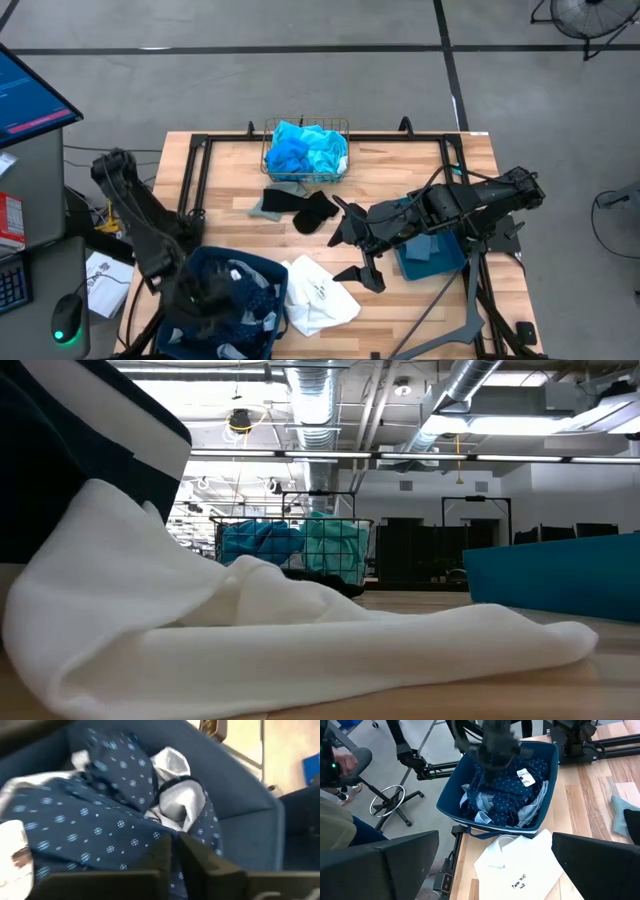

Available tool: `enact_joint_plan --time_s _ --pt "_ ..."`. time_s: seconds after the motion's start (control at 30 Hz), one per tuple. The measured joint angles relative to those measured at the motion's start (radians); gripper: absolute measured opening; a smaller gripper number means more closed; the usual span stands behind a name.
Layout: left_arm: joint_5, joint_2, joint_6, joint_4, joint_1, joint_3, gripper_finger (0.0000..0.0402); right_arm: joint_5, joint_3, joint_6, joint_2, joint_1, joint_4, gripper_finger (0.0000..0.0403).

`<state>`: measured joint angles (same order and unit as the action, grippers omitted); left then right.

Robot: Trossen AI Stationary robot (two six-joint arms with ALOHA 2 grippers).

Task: Pick & Place Cloths
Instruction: Put the blue patterned shirt into the blue laundry organizer

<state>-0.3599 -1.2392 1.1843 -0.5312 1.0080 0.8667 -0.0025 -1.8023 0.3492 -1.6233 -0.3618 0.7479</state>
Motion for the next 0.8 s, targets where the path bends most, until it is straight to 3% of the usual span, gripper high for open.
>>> enact_joint_plan --time_s 0.27,0.43,0.6,0.8 --pt "0.004 -0.247 0.064 0.046 0.023 0.000 0.0002 0.000 0.000 0.003 0.000 0.000 0.000 0.0379" --pt "0.047 -0.325 0.104 0.066 0.022 -0.024 0.0001 0.000 0.000 0.003 0.000 0.000 0.000 0.0379" --pt "0.044 -0.291 0.105 0.054 0.017 -0.032 0.0001 0.000 0.000 0.003 0.000 0.000 0.000 0.0379" --pt "0.006 -0.140 0.098 0.027 -0.007 -0.038 0.0008 0.000 0.000 0.000 0.000 0.000 0.001 0.0379"
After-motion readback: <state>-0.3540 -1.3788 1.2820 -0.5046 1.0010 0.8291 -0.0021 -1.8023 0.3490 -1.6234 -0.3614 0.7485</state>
